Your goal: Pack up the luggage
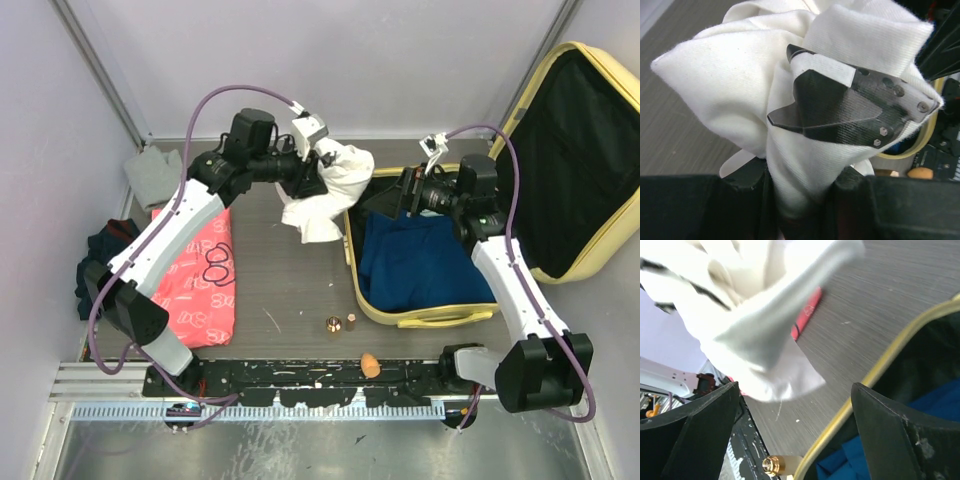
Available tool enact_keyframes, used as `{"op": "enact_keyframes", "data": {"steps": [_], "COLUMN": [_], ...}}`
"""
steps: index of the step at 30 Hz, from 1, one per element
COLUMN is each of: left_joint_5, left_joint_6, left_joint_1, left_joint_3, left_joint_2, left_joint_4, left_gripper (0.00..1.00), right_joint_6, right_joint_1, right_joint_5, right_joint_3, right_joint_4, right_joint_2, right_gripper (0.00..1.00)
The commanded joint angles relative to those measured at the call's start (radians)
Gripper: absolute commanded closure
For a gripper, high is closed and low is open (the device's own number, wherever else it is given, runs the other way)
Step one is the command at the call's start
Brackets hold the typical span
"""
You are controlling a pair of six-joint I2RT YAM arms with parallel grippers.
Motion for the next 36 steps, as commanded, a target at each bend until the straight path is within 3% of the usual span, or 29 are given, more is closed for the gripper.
{"op": "enact_keyframes", "data": {"steps": [1, 8, 12, 19, 22, 24, 27, 28, 31, 33, 36], "left_joint_5": [0.161, 0.271, 0.291, 0.279, 0.297, 0.298, 0.291, 0.281, 0.259, 0.257, 0.253], "left_joint_6": [-0.085, -0.077, -0.025, 0.007, 0.023, 0.041, 0.037, 0.030, -0.015, -0.075, -0.119], "left_joint_1": [-0.040, -0.087, -0.116, -0.117, -0.123, -0.132, -0.133, -0.129, -0.091, -0.039, 0.041], "left_joint_3": [0.014, -0.026, -0.046, -0.023, 0.012, 0.038, 0.063, 0.066, 0.052, 0.025, -0.002], "left_joint_2": [0.003, -0.005, -0.015, 0.009, 0.031, 0.050, 0.063, 0.065, 0.050, 0.030, -0.008], "left_joint_4": [0.091, 0.086, 0.065, -0.012, -0.054, -0.087, -0.112, -0.114, -0.089, -0.031, 0.004], "left_gripper": [1.00, 1.00, 1.00, 1.00, 1.00, 1.00, 1.00, 0.99, 0.69, 0.38, 0.04], "right_joint_6": [0.132, 0.143, 0.081, 0.047, 0.068, 0.095, 0.115, 0.116, 0.131, 0.158, 0.205], "right_joint_1": [0.057, 0.127, 0.143, 0.193, 0.213, 0.213, 0.210, 0.207, 0.166, 0.112, -0.003], "right_joint_5": [0.023, -0.014, -0.029, -0.062, -0.041, -0.021, 0.004, 0.016, 0.041, 0.053, 0.070], "right_joint_3": [0.070, 0.206, 0.262, 0.235, 0.230, 0.232, 0.239, 0.237, 0.231, 0.225, 0.207], "right_joint_4": [0.156, 0.140, 0.034, -0.012, 0.018, 0.051, 0.073, 0.072, 0.076, 0.087, 0.120], "right_joint_2": [0.006, 0.060, 0.074, 0.064, 0.072, 0.076, 0.074, 0.069, 0.050, 0.037, 0.014], "right_gripper": [0.02, 0.03, 0.08, 0.09, 0.23, 0.40, 0.88, 0.98, 0.99, 0.99, 0.99]}}
